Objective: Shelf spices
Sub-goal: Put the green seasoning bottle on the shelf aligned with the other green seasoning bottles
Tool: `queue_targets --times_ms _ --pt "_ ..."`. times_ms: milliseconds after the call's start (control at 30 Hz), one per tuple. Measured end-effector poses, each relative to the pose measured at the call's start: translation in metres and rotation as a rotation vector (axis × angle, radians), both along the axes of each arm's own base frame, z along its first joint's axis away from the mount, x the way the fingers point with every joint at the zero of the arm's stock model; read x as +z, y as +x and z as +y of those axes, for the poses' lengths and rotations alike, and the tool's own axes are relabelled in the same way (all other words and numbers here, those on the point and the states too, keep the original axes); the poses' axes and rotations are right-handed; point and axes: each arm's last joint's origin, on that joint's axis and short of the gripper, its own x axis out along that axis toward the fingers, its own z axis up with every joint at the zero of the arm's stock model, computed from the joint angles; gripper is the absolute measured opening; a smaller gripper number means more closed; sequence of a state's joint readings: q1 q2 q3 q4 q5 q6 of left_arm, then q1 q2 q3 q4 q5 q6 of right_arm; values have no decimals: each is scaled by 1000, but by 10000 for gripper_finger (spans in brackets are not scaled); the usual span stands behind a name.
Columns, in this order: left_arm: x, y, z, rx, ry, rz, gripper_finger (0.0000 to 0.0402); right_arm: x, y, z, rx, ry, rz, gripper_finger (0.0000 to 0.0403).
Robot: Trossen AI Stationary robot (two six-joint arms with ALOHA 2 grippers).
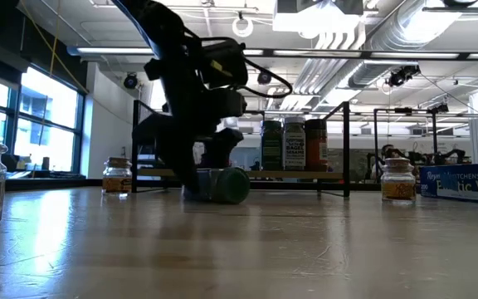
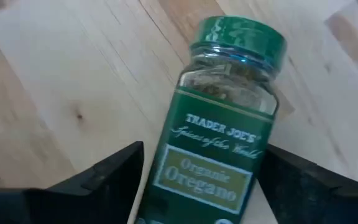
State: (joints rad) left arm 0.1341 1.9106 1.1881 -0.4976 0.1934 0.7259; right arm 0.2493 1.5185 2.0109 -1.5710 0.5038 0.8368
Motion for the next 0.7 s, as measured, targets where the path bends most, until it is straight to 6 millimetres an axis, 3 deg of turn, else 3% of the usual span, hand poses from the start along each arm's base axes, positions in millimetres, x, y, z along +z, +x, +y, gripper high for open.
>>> queue_targets --times_ms 200,367,533,700 --pt "3 -2 -11 199 -90 58 198 0 0 0 3 -6 1 224" --pt "16 -5 -12 487 -203 70 192 0 0 0 25 -37 12 225" --pt "78 -14 -10 741 -205 -194 192 -3 -5 -2 99 -37 42 224" --pt "153 -38 -13 940 -132 -603 192 -34 -26 -10 77 78 -107 225"
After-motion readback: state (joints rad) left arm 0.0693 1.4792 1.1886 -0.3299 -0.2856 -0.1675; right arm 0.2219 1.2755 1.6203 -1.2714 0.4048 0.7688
